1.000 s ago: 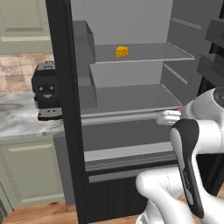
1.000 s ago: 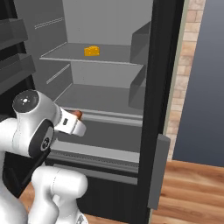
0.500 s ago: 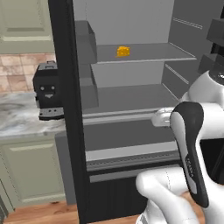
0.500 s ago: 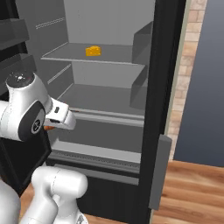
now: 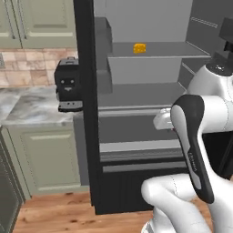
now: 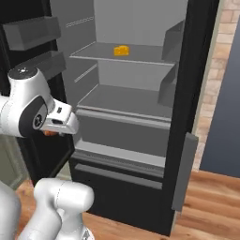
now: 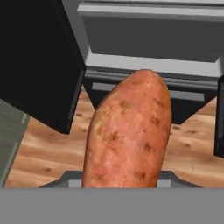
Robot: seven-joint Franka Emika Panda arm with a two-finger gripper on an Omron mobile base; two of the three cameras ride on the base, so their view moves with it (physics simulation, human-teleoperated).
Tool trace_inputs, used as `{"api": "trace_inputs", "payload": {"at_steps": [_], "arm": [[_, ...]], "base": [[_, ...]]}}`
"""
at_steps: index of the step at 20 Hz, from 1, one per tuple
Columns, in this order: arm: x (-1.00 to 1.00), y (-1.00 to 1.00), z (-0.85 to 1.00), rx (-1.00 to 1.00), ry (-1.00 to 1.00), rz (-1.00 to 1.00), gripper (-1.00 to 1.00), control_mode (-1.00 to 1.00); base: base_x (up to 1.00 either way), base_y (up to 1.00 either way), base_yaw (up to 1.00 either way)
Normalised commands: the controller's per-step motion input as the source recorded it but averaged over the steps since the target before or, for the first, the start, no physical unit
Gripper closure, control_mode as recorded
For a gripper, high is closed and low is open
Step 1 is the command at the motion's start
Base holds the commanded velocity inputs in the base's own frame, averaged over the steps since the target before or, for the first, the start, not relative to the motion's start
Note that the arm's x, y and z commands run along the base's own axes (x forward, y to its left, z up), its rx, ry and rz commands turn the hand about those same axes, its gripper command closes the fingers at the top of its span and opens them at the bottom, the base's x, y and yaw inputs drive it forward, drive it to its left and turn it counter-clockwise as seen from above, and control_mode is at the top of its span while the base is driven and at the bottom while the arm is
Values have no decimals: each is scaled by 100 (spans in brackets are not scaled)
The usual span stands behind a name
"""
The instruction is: Take the cheese, fish, and sweet potato from the fridge and place them on the plate on the dining counter to create an appetizer plate.
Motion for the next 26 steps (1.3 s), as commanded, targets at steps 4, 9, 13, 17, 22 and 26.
{"api": "trace_inputs", "payload": {"at_steps": [4, 9, 13, 17, 22, 26], "arm": [[0, 0, 0, 0, 0, 0, 100, 100], [0, 0, 0, 0, 0, 0, 100, 100], [0, 0, 0, 0, 0, 0, 100, 100], [0, 0, 0, 0, 0, 0, 100, 100], [0, 0, 0, 0, 0, 0, 100, 100], [0, 0, 0, 0, 0, 0, 100, 100]], "base": [[-94, 0, 20], [-45, -7, 37], [0, -41, 51], [2, -51, 58], [-13, -35, 60], [-36, -29, 60]]}}
